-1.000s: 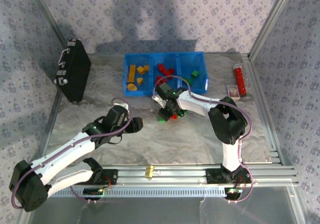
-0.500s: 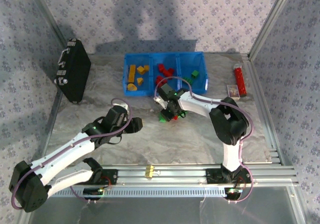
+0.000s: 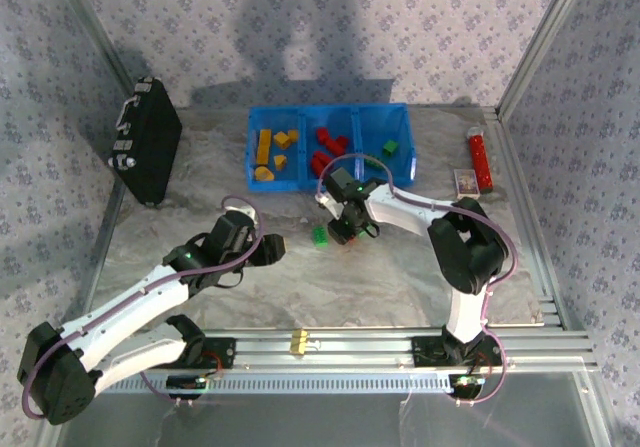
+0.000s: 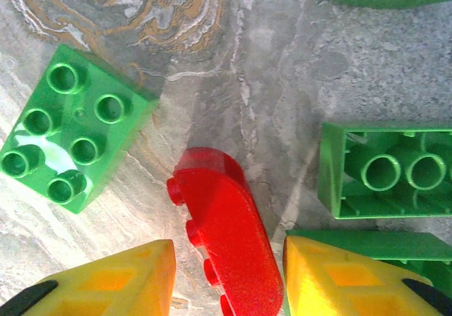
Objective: Sort the legos into containers by color
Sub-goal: Pick up the lego from the center of the table.
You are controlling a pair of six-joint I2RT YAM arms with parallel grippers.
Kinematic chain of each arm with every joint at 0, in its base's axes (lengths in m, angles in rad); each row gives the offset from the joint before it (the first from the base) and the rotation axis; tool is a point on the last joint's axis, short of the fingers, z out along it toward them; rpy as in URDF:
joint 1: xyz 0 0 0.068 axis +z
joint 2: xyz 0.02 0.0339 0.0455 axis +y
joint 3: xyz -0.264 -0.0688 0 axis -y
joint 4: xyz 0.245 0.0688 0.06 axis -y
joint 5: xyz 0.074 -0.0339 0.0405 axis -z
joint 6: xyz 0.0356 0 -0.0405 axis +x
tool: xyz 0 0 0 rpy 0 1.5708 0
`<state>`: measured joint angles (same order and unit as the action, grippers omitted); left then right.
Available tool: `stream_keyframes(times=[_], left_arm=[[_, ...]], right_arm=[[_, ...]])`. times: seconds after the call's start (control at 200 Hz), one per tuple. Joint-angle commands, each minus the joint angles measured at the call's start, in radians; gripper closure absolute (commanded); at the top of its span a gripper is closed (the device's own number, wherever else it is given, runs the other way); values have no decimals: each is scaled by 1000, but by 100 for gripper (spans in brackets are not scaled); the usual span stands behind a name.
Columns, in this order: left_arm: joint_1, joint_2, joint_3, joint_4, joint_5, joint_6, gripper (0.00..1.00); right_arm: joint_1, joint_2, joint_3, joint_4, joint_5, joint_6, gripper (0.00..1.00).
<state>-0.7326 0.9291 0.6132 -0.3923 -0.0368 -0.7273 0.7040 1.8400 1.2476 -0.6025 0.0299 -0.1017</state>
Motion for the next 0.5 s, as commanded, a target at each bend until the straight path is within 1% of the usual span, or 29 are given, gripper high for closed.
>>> stream_keyframes(times=[0.0, 0.035, 0.095, 0.175, 0.325, 0.495], left_arm=[[9, -17, -7, -2, 14, -4, 33], [9, -16, -7, -3, 15, -2, 33], [11, -18, -7, -6, 14, 0, 33], [12, -23, -10, -8, 13, 0, 33], [17, -29, -15, -5, 12, 0, 34], [19, -33, -7, -21, 6, 11, 34]], right_arm=[[11, 16, -5, -16, -10, 22, 57], [12, 18, -6, -16, -4, 26, 60], [17, 13, -4, -19, 8, 31, 67], [20, -10, -9, -16, 15, 40, 73], [16, -81, -8, -11, 19, 62, 75], [-18, -161, 48, -17, -10, 93, 75]])
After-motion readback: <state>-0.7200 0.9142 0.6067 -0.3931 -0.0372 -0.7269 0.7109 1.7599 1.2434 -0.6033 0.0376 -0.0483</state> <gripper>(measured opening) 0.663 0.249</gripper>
